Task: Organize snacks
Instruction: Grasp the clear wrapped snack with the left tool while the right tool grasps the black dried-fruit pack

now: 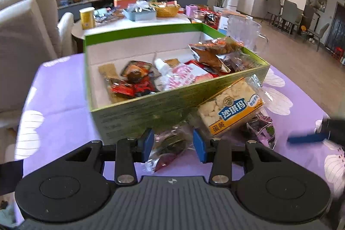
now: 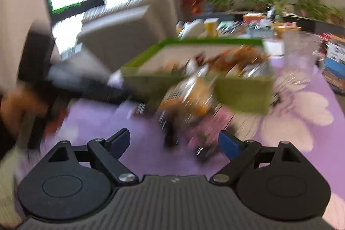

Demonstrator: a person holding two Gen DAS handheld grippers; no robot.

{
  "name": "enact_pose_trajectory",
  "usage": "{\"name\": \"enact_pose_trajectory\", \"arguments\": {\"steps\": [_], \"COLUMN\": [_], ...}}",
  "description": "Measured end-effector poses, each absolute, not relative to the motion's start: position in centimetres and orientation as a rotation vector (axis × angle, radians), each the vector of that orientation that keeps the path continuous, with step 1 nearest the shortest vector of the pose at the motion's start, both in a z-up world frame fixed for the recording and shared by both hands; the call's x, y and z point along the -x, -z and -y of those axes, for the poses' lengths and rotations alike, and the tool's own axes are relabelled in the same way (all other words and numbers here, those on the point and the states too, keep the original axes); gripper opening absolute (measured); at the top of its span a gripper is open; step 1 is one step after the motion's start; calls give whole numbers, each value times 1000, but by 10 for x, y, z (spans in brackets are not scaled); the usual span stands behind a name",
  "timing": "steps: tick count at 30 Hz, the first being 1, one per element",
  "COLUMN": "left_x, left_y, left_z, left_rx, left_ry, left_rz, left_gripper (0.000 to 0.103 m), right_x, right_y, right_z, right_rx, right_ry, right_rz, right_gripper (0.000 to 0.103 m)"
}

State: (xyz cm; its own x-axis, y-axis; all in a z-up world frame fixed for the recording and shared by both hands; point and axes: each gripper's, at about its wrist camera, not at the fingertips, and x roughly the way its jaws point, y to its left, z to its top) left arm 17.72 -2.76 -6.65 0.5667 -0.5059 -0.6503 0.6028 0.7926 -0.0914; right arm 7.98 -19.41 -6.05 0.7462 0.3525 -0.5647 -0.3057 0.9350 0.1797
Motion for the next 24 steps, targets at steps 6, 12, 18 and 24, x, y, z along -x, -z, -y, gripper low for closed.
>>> {"name": "enact_pose_trajectory", "arguments": {"steps": [6,12,18,24], "left_x": [-184,-176,-153,-132], "left_y": [82,82,79,68], "left_z": [34,12,-7,-13], "left_rx": [-153,-71,-7,-36], "left_ry": [636,651,660,675], "left_rz": [-715,-732,-798,-814], "left_gripper": [38,38,37,37], "right_x": [-76,-97,-113,-119], "right_y": [75,82,98,96], "right_z": [156,150,178,204], "right_rx": [23,56,68,-13], "right_ry": [-462,-419,-307,-275], "right_rz": [-676,-672,-689,-688], "right_gripper": [48,48,48,48]}}
